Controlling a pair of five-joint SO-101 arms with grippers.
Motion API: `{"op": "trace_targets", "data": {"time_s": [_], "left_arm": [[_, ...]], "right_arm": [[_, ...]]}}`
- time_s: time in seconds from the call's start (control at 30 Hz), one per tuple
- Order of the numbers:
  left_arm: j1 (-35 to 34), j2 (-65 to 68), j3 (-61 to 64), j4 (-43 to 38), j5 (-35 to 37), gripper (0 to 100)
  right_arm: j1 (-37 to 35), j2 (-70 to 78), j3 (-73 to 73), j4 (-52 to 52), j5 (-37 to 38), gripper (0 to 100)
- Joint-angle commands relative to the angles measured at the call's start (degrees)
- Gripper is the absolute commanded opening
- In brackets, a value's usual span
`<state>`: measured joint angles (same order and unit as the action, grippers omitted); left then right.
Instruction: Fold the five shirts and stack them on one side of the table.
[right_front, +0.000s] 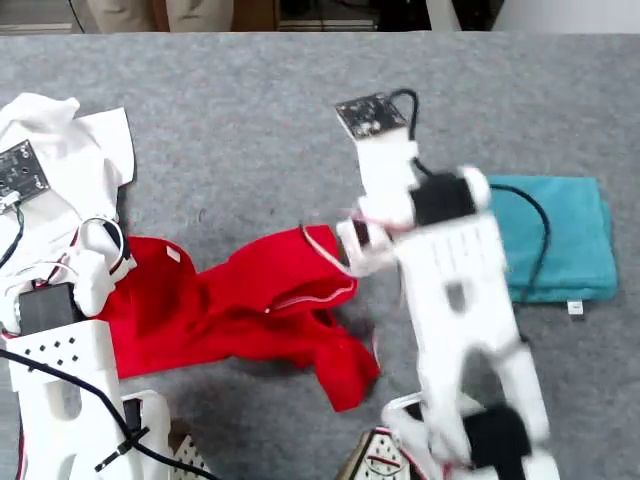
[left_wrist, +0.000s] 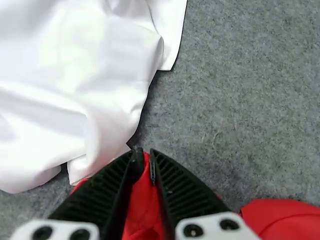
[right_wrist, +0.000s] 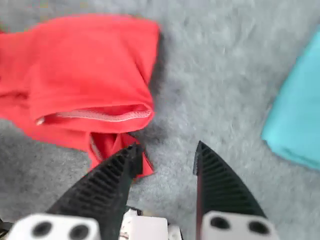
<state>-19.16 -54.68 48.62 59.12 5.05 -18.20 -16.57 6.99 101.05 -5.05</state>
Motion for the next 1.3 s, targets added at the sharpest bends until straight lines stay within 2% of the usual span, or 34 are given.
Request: {"op": "trace_targets", "data": {"time_s": [0.0, 0.17, 0.37, 0.6, 0.83, 1.27], "left_arm": [[0.4, -1.0, -0.3, -0.8, -0.2, 2], [0.4, -1.0, -0.3, -0.7, -0.2, 2], [0.5, -1.0, 2.5, -1.1, -0.1, 2], [0.5, -1.5, 4.2, -1.1, 0.2, 2], [0.5, -1.5, 3.9, -1.1, 0.2, 2], [0.4, -1.5, 4.3, -1.1, 0.2, 2]], "right_arm": [[2.3, 7.4, -2.9, 1.1, -0.4, 17.3], [2.3, 8.1, 0.7, 0.5, 1.2, 5.9], [2.0, 8.4, 6.6, -2.1, 6.2, 15.7], [1.9, 8.4, 12.4, -7.9, 11.3, 15.8], [-3.1, 8.5, 13.3, -11.2, 10.3, 15.8], [-3.5, 16.6, 13.1, -15.0, 8.9, 15.7]]}}
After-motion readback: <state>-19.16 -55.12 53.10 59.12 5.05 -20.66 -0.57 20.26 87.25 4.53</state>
